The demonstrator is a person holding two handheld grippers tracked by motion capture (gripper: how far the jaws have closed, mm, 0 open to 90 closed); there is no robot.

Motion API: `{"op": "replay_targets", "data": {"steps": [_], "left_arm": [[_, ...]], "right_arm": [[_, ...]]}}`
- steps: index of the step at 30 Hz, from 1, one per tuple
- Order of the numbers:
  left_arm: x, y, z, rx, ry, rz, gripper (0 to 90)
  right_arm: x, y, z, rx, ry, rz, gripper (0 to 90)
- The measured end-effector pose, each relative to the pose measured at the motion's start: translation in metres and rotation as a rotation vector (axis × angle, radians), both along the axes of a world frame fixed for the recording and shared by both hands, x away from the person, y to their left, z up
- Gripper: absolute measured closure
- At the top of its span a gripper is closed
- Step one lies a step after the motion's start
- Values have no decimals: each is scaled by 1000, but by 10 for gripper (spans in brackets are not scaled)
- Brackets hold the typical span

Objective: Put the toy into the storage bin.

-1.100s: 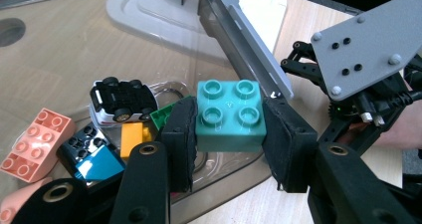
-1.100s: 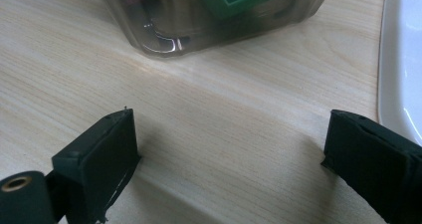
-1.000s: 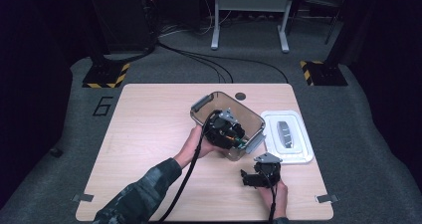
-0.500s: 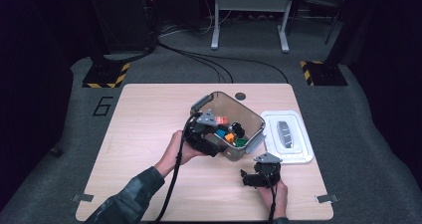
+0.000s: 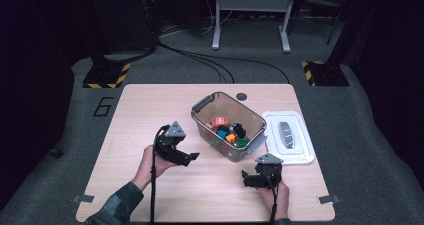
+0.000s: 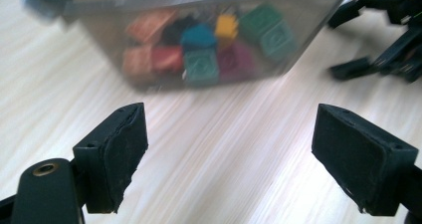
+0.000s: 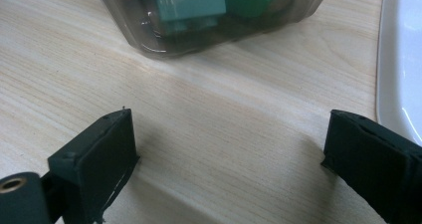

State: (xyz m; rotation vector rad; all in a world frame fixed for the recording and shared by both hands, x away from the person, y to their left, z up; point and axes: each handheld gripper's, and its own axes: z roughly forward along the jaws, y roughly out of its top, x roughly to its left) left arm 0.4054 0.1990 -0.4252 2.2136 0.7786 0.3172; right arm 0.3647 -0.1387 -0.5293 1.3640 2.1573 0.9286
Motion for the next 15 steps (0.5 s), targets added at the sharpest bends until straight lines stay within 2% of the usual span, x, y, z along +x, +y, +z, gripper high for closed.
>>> {"op": "replay_targets", "data": {"steps": [3,4,9,10,15], "left_arm": [[0,11,-12,26,-5,32,121],[-1,15,-19,35,-16,58,117],[1,33,-44,89,-2,154,85],[2,38,-48,84,11,165,83],[1,56,-66,89,15,230,68]], "right_arm": [[0,0,0,-1,0,0,52],[0,0,0,-1,0,0,52],[1,0,1,-5,5,4,49],[0,0,1,-4,8,4,45],[2,-2,2,13,21,13,30]]}}
